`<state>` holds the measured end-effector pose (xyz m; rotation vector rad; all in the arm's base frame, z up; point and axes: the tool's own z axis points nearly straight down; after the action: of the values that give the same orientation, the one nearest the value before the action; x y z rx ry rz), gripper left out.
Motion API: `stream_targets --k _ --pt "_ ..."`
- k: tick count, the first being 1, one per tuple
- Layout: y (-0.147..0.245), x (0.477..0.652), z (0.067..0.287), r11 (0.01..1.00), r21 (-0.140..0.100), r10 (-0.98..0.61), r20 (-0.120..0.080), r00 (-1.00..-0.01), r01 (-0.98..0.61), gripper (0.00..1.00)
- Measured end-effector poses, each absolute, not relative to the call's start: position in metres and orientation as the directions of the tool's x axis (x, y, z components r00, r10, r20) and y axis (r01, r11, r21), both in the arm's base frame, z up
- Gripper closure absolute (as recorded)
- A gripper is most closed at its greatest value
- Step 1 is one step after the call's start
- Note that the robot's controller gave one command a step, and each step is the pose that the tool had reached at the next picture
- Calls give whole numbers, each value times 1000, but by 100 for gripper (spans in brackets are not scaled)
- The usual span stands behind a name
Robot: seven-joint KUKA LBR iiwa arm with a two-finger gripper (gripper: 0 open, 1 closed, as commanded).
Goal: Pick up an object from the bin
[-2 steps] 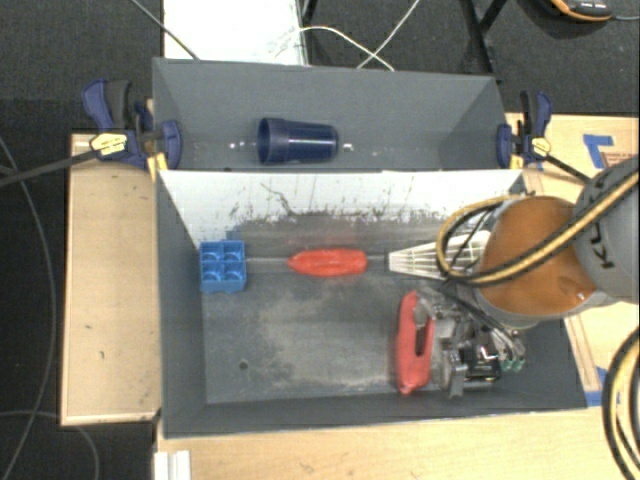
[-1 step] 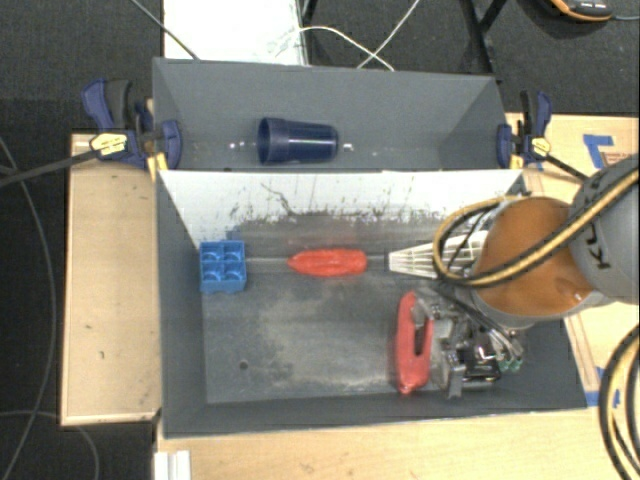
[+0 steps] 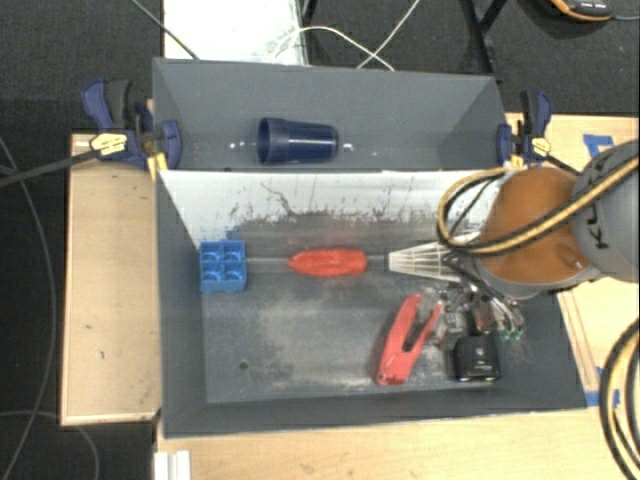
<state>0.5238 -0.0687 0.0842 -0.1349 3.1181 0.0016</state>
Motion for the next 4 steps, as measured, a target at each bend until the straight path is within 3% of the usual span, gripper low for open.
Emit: stream_targets --k 2,3,4 --pt "-67 525 84 993 -2 -119 -21 -993 -119 100" --pt "-58 547 124 981 -2 -192 -20 -981 -192 100" --pt "-33 545 81 847 -22 -532 -27 -846 -532 100"
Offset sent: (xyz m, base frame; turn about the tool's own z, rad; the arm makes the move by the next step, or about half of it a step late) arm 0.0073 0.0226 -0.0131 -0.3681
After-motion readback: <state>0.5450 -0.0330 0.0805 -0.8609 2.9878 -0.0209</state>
